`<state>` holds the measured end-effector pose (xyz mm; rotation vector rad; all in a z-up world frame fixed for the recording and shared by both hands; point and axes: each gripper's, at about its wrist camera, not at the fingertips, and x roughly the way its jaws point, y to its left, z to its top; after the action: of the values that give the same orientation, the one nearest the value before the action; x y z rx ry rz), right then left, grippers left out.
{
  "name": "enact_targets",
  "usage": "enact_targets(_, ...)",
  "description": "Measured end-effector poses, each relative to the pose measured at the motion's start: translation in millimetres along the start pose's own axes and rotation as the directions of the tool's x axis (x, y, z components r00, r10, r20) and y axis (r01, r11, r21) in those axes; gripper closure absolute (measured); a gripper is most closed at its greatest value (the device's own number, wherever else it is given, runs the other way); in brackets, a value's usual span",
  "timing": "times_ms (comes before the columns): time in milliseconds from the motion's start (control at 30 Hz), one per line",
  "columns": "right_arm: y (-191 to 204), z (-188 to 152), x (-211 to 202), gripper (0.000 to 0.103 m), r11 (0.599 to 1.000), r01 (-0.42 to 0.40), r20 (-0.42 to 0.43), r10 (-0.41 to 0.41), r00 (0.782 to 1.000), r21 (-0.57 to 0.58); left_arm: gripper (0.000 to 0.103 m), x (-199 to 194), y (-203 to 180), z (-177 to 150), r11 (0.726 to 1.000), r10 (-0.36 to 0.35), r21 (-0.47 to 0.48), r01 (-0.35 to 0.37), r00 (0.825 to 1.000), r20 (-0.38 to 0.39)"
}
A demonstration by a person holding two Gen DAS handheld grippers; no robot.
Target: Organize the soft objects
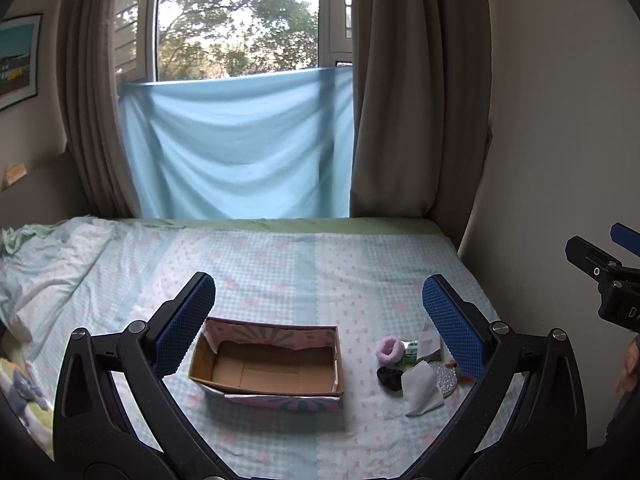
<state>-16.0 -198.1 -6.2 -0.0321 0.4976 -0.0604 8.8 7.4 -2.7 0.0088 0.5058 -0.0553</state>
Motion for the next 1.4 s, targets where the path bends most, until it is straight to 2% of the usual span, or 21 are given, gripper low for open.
enact_targets(167, -10, 7, 2, 0.000, 0.999, -0.035, -0.011, 0.036, 0.999, 0.033, 0.000, 10, -4, 0, 0.999, -0.036, 0.034, 0.038, 0.999, -0.036)
enact_targets(300, -25, 11, 9, 0.000, 0.999, 0.008, -0.030, -0.006, 1.000, 0.052, 0.000, 26, -12, -5, 0.993, -0.093, 0.063, 0.099, 0.992, -0.086)
enact_targets(400, -40, 8, 19, 0.000, 0.996, 0.054, -0.053, -0.050, 0.997, 0.077, 0.000, 46, -20, -16, 0.986, -0.153, 0.048, 0.161, 0.979, -0.138)
enact_targets(533, -63, -4, 42, 0.000, 0.991, 0.108, -0.098, -0.100, 0.990, 0.080, 0.000, 83, -35, -40, 0.979, -0.197, -0.002, 0.202, 0.955, -0.223)
enact_targets(733, -101, -42, 99, 0.000, 0.983, 0.135, -0.193, -0.109, 0.975, 0.127, 0.000, 145, -75, -94, 0.969, -0.243, -0.051, 0.242, 0.902, -0.358)
enact_targets(900, -132, -89, 158, 0.000, 0.969, 0.152, -0.289, -0.091, 0.953, 0.194, 0.000, 201, -108, -151, 0.958, -0.288, -0.126, 0.259, 0.838, -0.464)
enact_targets(1000, -145, -121, 193, 0.000, 0.959, 0.137, -0.352, -0.043, 0.935, 0.248, 0.000, 233, -126, -185, 0.957, -0.291, -0.147, 0.251, 0.807, -0.514)
enact_targets(1233, -147, -197, 268, 0.000, 0.948, 0.112, -0.480, 0.048, 0.876, 0.299, 0.000, 295, -158, -260, 0.952, -0.303, -0.166, 0.256, 0.727, -0.616)
enact_targets(1400, -149, -242, 302, 0.001, 0.938, 0.134, -0.551, 0.070, 0.832, 0.320, 0.000, 326, -169, -298, 0.952, -0.303, -0.174, 0.251, 0.696, -0.652)
